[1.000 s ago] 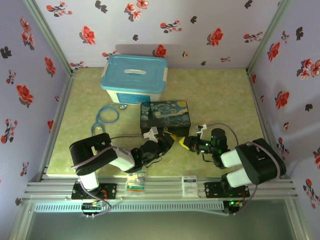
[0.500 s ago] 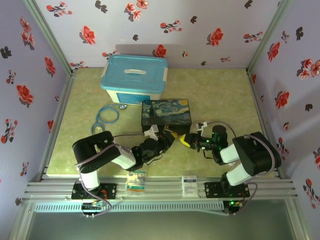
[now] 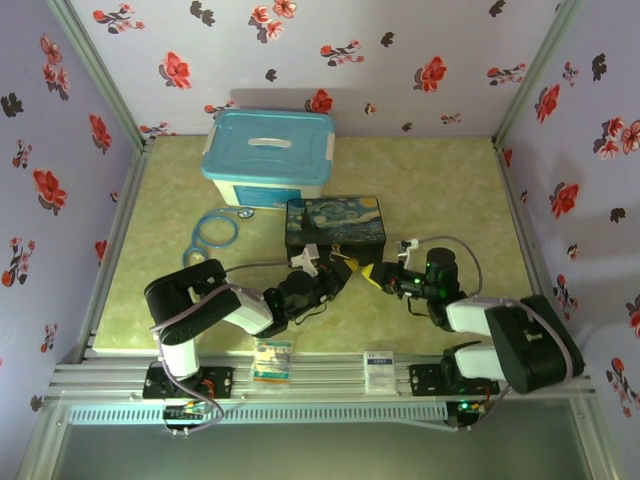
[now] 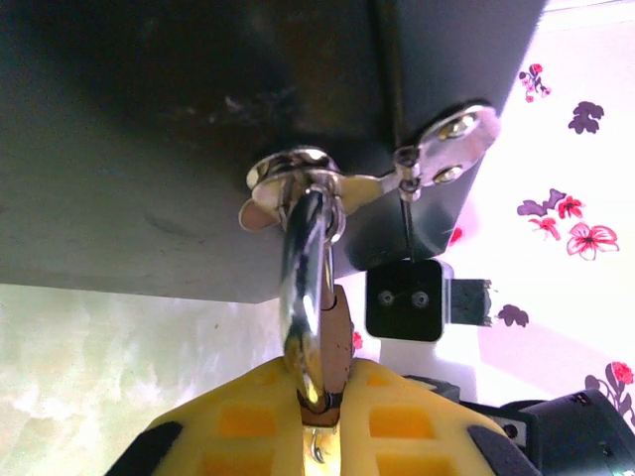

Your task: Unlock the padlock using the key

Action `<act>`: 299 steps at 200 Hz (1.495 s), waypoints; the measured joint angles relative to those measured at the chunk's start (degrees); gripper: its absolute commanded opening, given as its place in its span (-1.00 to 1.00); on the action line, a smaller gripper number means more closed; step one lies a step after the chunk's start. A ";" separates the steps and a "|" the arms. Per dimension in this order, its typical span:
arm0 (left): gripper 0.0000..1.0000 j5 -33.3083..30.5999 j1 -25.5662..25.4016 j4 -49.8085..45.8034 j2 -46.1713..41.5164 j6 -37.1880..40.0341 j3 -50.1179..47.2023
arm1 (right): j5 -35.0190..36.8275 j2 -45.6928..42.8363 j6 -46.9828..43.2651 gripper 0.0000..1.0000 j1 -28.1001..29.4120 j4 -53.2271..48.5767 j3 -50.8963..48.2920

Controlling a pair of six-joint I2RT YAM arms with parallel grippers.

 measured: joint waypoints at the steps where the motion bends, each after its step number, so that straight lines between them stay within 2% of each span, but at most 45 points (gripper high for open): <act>1: -1.00 0.07 0.02 0.02 0.00 0.02 0.00 | 0.13 -0.20 -0.15 -1.00 0.07 -0.28 0.00; 28: -1.00 0.92 0.15 0.09 0.00 0.00 -0.07 | 5.29 -6.69 -5.40 -1.00 2.34 -10.12 0.94; 54: -1.00 1.60 0.17 -0.63 0.00 0.02 -0.07 | 6.01 -6.91 -7.39 -1.00 2.47 -13.44 1.62; 101: -1.00 1.60 0.63 -2.40 0.00 0.22 -0.31 | 3.08 0.74 -3.69 -1.00 1.97 -6.12 1.92; 130: -1.00 2.14 1.22 -1.40 -0.04 0.24 -0.31 | 2.12 1.70 -1.73 -1.00 1.68 -2.19 1.62; 178: -1.00 3.56 1.51 -0.68 -0.07 0.22 -0.35 | 10.03 -7.06 -7.69 -1.00 5.79 -11.85 1.60; 199: -1.00 5.11 1.86 -0.11 -0.24 0.22 -0.35 | 10.99 -10.19 -8.94 -1.00 5.84 -14.93 1.60; 232: -1.00 5.84 2.08 -0.70 -0.44 0.28 -0.55 | 9.31 -7.72 -9.18 -1.00 5.22 -13.77 1.75; 268: -1.00 6.27 2.56 -1.49 -0.85 0.68 -0.94 | 2.99 -0.20 -4.11 -1.00 2.34 -5.07 1.62; 299: -1.00 7.23 3.13 -0.52 -1.84 1.14 -0.94 | -1.16 1.31 -1.27 -1.00 0.39 -0.04 1.55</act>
